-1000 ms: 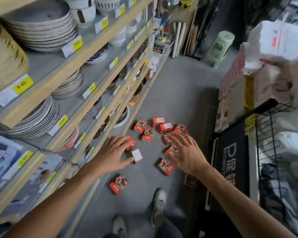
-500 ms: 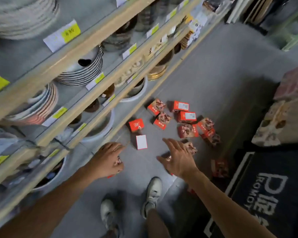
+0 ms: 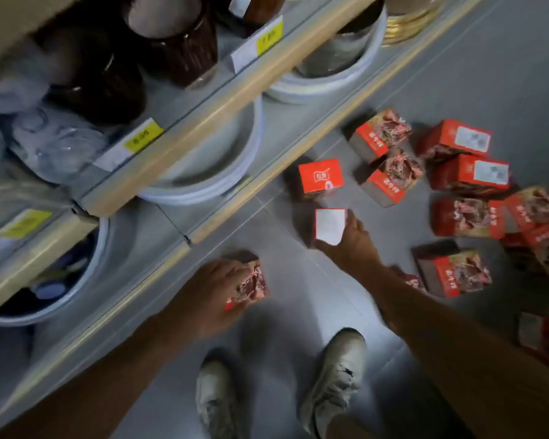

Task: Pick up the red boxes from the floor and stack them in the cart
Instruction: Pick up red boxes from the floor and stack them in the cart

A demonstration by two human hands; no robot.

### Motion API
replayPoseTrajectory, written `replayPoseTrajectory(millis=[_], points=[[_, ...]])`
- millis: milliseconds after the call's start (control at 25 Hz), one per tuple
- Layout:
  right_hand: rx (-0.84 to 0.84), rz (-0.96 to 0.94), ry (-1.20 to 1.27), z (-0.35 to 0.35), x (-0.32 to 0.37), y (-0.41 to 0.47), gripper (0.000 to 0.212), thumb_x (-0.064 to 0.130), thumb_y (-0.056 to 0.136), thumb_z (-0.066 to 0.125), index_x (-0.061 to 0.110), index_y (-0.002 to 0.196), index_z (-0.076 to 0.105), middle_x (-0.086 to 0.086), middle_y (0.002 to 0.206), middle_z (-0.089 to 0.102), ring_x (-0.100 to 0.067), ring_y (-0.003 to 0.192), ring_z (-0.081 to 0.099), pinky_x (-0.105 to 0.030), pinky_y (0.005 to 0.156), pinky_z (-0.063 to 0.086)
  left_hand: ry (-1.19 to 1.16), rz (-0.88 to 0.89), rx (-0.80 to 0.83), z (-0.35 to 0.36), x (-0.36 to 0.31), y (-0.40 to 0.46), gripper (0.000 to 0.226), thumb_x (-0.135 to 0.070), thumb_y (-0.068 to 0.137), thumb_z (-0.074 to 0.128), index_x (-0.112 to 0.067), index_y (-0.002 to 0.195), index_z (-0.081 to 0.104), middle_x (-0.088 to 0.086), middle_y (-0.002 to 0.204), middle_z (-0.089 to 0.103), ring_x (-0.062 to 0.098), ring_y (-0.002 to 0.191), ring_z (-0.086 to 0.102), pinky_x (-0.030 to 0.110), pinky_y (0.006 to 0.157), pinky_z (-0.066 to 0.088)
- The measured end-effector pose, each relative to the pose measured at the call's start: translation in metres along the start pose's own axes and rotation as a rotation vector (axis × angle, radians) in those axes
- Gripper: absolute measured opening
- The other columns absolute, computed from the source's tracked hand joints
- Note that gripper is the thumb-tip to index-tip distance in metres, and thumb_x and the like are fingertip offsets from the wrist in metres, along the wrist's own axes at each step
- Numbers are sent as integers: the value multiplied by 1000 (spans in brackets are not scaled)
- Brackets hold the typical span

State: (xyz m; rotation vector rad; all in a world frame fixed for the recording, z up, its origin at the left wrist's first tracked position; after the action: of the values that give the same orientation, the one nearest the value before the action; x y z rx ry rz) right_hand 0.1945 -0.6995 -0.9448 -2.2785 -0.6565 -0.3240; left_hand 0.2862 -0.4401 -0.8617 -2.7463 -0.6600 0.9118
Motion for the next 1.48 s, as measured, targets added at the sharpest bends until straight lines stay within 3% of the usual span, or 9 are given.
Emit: replayPoseTrajectory(millis=[80, 160, 280, 600, 760, 1000, 1200, 1360, 1480], points=[[-61, 80, 44, 26, -16, 29, 124, 51, 74, 86, 6, 161, 11, -18, 160, 30, -44, 142, 37, -53, 114, 35, -45, -70, 22, 26, 27, -3, 64, -55, 86, 50, -16, 135, 55, 9, 135, 61, 31, 125, 57, 47, 99, 52], [-116, 169, 105, 52, -35, 57, 136, 54, 68, 89, 10, 162, 1, -16, 164, 21, -44, 147, 29, -56, 117, 31, -60, -94, 15, 50, 51, -5, 66, -58, 87, 48, -22, 143, 47, 3, 143, 54, 24, 134, 48, 39, 108, 45], [-106, 302, 223, 90, -64, 75, 135, 37, 65, 96, 18, 161, 2, -16, 159, 27, -44, 142, 35, -57, 116, 34, -91, -127, 8, 74, 75, -9, 67, -57, 89, 51, -23, 147, 43, -1, 147, 49, 17, 137, 44, 31, 110, 39], [-146, 99, 65, 49, -63, 9, 115, 52, 55, 94, 15, 146, 33, -14, 135, 56, -41, 118, 60, -50, 99, 52, -188, -330, 206, 88, 91, -24, 75, -36, 86, 74, -22, 151, 38, 2, 153, 41, 20, 139, 41, 37, 107, 46], [-28, -15, -82, 27, -53, -41, 114, 34, 54, 97, 13, 148, 36, -16, 132, 58, -43, 113, 64, -47, 91, 52, -178, -460, 311, 98, 94, -1, 88, -29, 80, 82, -22, 153, 33, 5, 152, 42, 23, 140, 38, 40, 111, 41], [69, -157, -136, 41, -55, -51, 104, 39, 64, 86, 28, 150, 28, 4, 135, 54, -26, 117, 61, -35, 86, 52, -150, -589, 416, 167, 128, 41, 142, -38, 52, 97, -25, 159, 5, 10, 161, 24, 33, 147, 27, 44, 114, 34], [95, -170, -76, 71, -75, -25, 99, 47, 63, 84, 36, 143, 26, 10, 132, 52, -18, 118, 58, -38, 97, 54, -42, -522, 459, 216, 158, 67, 149, -62, 36, 89, -28, 158, 10, 0, 163, 14, 31, 147, 30, 52, 108, 43], [101, -150, -66, 84, -90, -16, 98, 46, 65, 86, 37, 142, 26, 11, 135, 51, -17, 122, 55, -39, 102, 52, -56, -461, 422, 231, 156, 69, 137, -68, 31, 86, -38, 150, 25, -5, 143, 49, 26, 128, 54, 43, 99, 51], [47, -149, -111, 78, -97, -25, 98, 46, 61, 83, 36, 142, 28, 13, 133, 51, -17, 121, 57, -34, 96, 51, -84, -476, 383, 227, 143, 59, 129, -58, 38, 91, -34, 150, 30, -2, 136, 57, 27, 125, 57, 37, 98, 50]])
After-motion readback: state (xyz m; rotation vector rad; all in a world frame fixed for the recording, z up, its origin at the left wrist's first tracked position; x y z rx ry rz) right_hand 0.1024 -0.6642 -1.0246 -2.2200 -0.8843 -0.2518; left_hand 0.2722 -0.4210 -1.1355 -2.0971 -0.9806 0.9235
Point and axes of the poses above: each hand's wrist, its own y-axis towards the middle knuckle, its own z-axis out of the palm, x = y × z, the point moved 10 cm from there along y, towards the middle knuckle
